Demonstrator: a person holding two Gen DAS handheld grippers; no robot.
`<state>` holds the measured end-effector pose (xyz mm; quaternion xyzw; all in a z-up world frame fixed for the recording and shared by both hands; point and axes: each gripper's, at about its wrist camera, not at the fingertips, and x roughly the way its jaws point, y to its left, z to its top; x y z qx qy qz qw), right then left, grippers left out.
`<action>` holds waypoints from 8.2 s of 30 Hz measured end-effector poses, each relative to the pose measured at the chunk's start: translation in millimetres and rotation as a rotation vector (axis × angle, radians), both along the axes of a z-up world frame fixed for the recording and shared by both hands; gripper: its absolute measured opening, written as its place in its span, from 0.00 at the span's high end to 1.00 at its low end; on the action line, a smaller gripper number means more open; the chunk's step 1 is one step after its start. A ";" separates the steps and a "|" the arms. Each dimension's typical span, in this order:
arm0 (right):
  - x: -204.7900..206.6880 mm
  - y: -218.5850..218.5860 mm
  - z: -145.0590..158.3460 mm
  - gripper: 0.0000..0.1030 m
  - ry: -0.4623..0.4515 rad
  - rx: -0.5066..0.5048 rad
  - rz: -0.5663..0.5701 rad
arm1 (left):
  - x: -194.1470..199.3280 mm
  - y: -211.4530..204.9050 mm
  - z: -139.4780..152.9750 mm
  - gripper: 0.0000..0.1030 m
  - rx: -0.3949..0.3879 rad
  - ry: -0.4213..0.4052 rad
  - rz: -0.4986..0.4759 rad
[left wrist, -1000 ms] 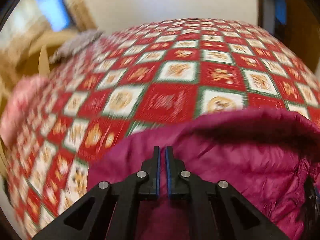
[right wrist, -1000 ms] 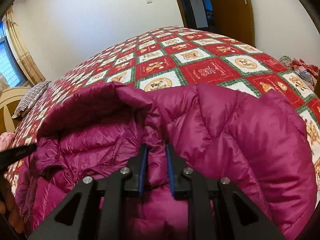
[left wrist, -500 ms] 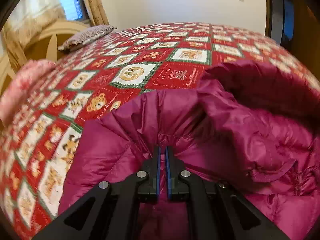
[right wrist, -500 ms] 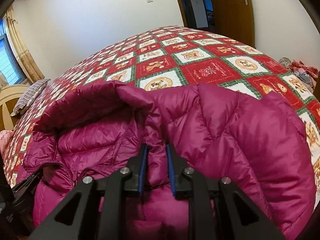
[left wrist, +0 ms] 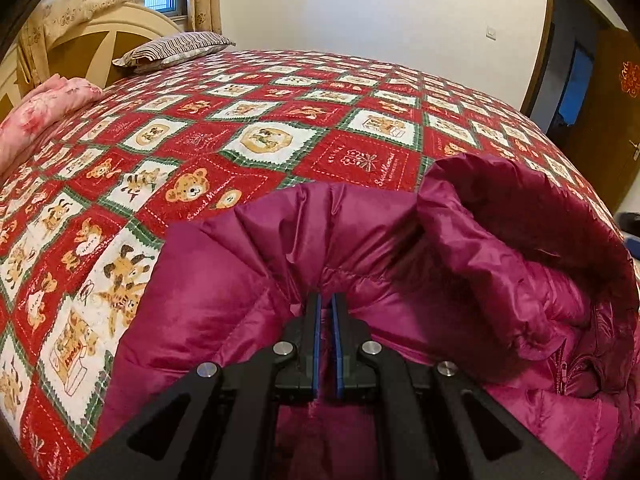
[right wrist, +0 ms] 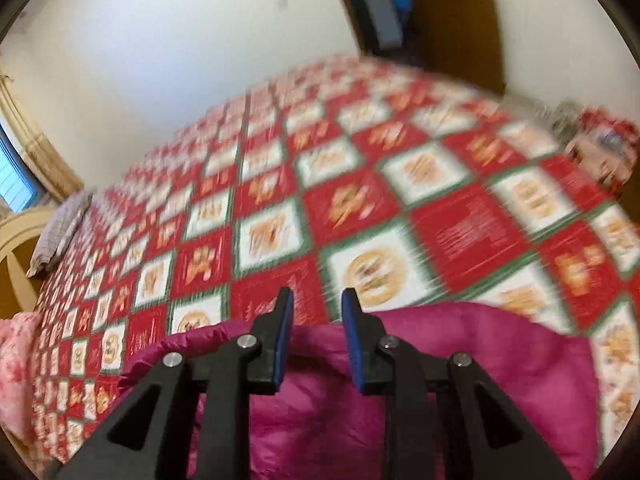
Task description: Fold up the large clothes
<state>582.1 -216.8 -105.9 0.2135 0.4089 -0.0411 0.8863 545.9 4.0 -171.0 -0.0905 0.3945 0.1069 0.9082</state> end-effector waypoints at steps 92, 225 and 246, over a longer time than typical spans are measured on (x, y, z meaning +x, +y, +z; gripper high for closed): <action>-369.0 -39.0 32.2 0.34 -0.179 -0.279 0.160 | -256.2 32.2 66.7 0.94 -0.163 -0.030 -0.540; -548.6 -55.7 41.1 0.90 -0.283 0.084 0.368 | -456.1 107.0 113.3 0.97 -0.617 -0.377 -0.767; -454.9 -81.6 114.3 0.90 -0.468 0.123 0.246 | -344.0 126.3 171.4 0.96 -0.515 -0.410 -0.590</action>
